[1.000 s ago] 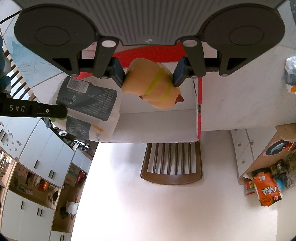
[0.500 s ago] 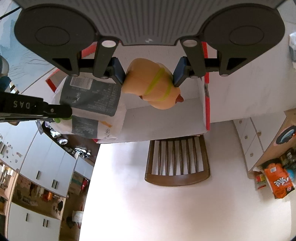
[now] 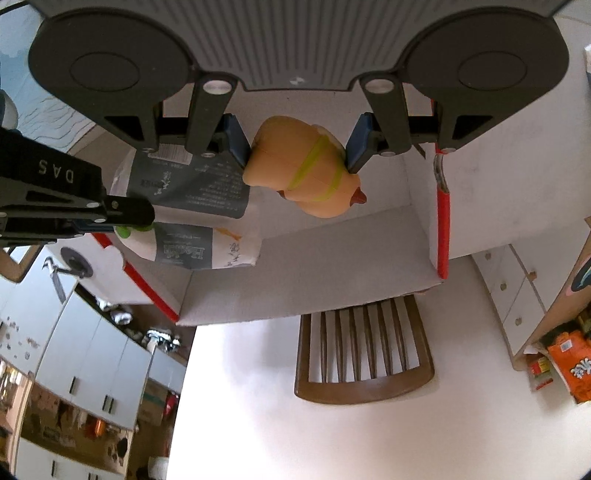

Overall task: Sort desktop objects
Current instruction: 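Carry plush toy and white-green bag with both grippers over the red box, then open left gripper to drop plush toy while right gripper releases bag into box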

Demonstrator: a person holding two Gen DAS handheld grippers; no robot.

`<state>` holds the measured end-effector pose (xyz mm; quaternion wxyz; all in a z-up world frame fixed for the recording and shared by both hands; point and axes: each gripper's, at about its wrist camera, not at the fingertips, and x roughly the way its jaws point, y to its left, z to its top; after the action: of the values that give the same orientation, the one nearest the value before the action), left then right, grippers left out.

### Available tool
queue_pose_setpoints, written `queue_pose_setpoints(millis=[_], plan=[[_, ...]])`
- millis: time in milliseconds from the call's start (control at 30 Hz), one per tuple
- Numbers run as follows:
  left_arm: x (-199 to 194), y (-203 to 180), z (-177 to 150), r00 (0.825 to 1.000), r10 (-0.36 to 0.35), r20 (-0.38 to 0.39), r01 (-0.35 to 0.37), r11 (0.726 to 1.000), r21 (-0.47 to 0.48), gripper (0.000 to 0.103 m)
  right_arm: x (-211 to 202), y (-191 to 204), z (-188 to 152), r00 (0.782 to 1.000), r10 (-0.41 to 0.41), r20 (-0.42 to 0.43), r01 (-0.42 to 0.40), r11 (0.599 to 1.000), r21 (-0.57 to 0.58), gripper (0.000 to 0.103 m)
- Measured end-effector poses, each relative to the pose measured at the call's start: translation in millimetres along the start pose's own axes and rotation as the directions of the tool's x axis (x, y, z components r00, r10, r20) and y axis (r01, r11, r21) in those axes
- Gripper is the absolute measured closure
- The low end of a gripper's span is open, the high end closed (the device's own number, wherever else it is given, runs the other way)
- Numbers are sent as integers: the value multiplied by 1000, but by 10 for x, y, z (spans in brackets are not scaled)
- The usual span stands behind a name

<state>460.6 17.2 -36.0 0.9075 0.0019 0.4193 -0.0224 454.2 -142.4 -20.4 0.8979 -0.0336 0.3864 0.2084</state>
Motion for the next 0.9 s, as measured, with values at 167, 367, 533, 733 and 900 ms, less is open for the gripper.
queue_pose_setpoints(millis=[167,367,533,733,900], plan=[[125,-55,10,999,25,-36,-24,999,48,48,72,52,-24,1000,-5,-12,4,1000,-22,91],[283,-41,19,994,51,-101,-45,997,68,48,128,127,-61,1000,2,-27,-3,999,-53,91],[355,-51,-5,989,56,-138,-44,995,85,48,190,124,-77,999,-1,-45,-2,998,-58,91],[440,-52,-37,983,45,-179,-30,995,90,47,235,96,-106,998,-7,-62,4,999,-53,91],[465,-69,-61,979,41,-198,-24,996,90,46,251,96,-125,998,-13,-68,9,998,-57,91]])
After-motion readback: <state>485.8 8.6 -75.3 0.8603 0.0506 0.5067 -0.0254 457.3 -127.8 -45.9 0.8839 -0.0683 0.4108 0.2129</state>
